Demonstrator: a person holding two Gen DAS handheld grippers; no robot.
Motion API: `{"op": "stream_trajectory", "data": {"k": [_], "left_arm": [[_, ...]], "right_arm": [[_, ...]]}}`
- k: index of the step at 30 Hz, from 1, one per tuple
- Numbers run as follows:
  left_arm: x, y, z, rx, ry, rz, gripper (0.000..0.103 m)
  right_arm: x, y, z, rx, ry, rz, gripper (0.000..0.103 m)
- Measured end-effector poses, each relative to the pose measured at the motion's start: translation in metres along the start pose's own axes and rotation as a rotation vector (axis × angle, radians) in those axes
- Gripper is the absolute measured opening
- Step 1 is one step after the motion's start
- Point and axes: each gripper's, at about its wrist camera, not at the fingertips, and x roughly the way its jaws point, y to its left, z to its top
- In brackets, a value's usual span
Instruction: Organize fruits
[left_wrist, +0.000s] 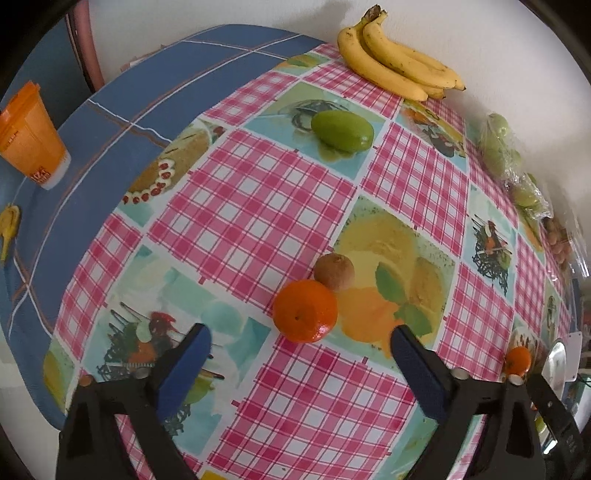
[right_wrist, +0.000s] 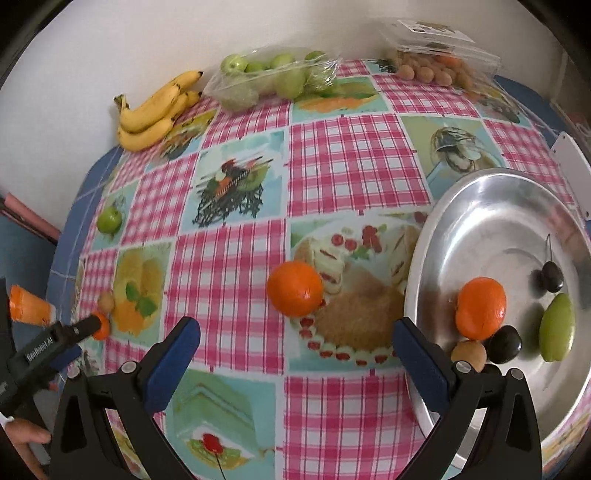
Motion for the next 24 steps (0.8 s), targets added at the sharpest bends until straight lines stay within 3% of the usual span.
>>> {"op": "stream_trajectory", "data": {"k": [4, 6, 8, 13, 19, 21, 24], "left_arm": [[0.004, 0.002, 0.002, -0.001, 0.014, -0.013, 0.082], [0.005, 0.004, 0.003, -0.009, 0.018, -0.016, 0.078], [0.006, 0.004, 0.004, -0.016, 0.02, -0.024, 0.074], [0.009, 0.008, 0.002, -0.033, 0.031, -0.039, 0.059], [0.011, 0.009, 0.004, -0.054, 0.029, -0.047, 0.048], [0.012, 0.01, 0.005, -0.062, 0.029, -0.055, 0.046], [0.013, 0.011, 0.005, -0.079, 0.032, -0.066, 0.044]], "right_arm": [[0.003, 0.006, 0.004, -0.039, -0.027, -0.038, 0.096], [0.004, 0.008, 0.005, -0.05, -0.028, -0.035, 0.079], [0.008, 0.009, 0.006, -0.06, -0.026, -0.049, 0.071], [0.018, 0.011, 0.007, -0.073, -0.008, -0.064, 0.064], [0.023, 0.012, 0.007, -0.084, -0.002, -0.069, 0.051], [0.025, 0.012, 0.006, -0.089, 0.002, -0.066, 0.042], [0.026, 0.012, 0.006, -0.088, 0.005, -0.069, 0.038]]}}
